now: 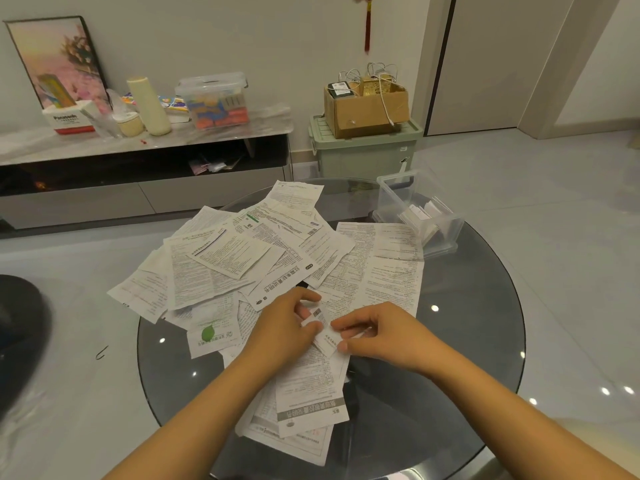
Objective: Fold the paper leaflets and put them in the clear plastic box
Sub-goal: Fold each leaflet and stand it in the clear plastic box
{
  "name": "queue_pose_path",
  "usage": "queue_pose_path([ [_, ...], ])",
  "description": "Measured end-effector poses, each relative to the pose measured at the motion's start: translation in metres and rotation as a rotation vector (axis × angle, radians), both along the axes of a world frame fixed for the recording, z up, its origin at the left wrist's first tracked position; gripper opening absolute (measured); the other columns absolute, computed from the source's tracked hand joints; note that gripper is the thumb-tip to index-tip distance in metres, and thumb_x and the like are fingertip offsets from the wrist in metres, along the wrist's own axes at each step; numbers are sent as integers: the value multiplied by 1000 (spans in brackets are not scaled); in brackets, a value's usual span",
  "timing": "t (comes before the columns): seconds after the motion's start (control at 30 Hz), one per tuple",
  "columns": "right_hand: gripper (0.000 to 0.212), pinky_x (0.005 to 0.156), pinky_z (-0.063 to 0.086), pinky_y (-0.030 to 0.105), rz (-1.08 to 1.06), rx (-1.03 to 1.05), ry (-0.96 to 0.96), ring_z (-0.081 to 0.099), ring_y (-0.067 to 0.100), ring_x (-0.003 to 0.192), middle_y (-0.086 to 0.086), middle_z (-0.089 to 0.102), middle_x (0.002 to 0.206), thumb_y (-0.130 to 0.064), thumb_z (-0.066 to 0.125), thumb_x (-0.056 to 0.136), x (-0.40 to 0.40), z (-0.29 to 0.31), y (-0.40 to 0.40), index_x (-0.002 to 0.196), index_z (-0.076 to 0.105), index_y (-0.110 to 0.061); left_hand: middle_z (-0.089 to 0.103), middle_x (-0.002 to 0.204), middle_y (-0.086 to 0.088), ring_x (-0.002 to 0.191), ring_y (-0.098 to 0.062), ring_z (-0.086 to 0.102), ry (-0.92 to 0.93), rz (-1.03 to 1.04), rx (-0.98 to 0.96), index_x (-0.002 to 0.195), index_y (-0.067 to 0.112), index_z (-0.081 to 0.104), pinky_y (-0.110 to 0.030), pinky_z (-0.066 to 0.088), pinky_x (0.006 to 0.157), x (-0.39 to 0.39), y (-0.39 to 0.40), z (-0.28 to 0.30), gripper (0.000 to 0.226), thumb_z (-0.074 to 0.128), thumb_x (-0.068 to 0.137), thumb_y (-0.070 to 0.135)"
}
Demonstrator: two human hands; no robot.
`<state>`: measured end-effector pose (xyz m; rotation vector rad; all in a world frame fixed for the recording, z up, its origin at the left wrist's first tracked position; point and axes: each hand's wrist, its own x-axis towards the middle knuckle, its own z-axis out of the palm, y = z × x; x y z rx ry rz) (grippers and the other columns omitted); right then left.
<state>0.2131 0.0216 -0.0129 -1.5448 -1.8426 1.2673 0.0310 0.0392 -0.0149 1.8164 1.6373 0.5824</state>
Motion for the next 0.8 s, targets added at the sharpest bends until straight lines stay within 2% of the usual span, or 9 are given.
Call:
queue_pose_path([
  [0.1,40,74,40,3,15,162,-72,53,-17,86,-27,58,94,-34,78,73,-2,-3,-2,111,66,-32,53,88,3,62,-8,55,-211,98,-108,107,28,59,-24,51,60,7,1,4,30,70,82,15],
  [0.2,39,80,36,8,40,376,-213,47,-6,96,-24,57,100,-40,75,74,-2,-5,-2,111,64,-36,56,90,-4,56,-17,61,-419,182,-194,106,25,60,-37,59,70,14,-1,9,29,68,83,8],
  [0.27,33,81,38,17,-3,523,-302,48,4,98,-19,61,101,-42,67,78,0,-6,-2,109,67,-32,59,88,-5,56,-14,63,-521,216,-207,106,23,61,-34,58,74,19,1,12,27,66,84,7],
  [0.4,29,67,44,21,-160,747,-277,59,12,79,-13,67,80,-41,52,79,5,-3,0,88,75,-25,66,84,-6,64,-10,66,-645,229,-212,100,14,66,-28,57,75,34,6,21,14,63,88,8],
  [0.53,19,63,44,23,-264,773,-283,54,11,73,-9,65,76,-32,61,82,17,3,4,87,75,-21,70,85,-8,74,-13,70,-702,193,-196,96,9,69,-24,57,79,49,9,30,12,64,88,15],
  [0.67,12,72,46,28,-313,705,-265,56,14,78,-2,66,82,-20,66,86,35,14,9,94,75,-17,72,93,-4,84,-15,70,-681,110,-146,93,15,70,-28,55,86,63,15,38,8,65,87,16],
  [0.8,17,82,48,29,-361,627,-267,60,16,89,0,70,94,-17,64,88,51,31,14,102,73,-17,72,87,1,79,-12,70,-571,38,-46,88,21,71,-23,55,80,78,28,46,12,65,86,11],
])
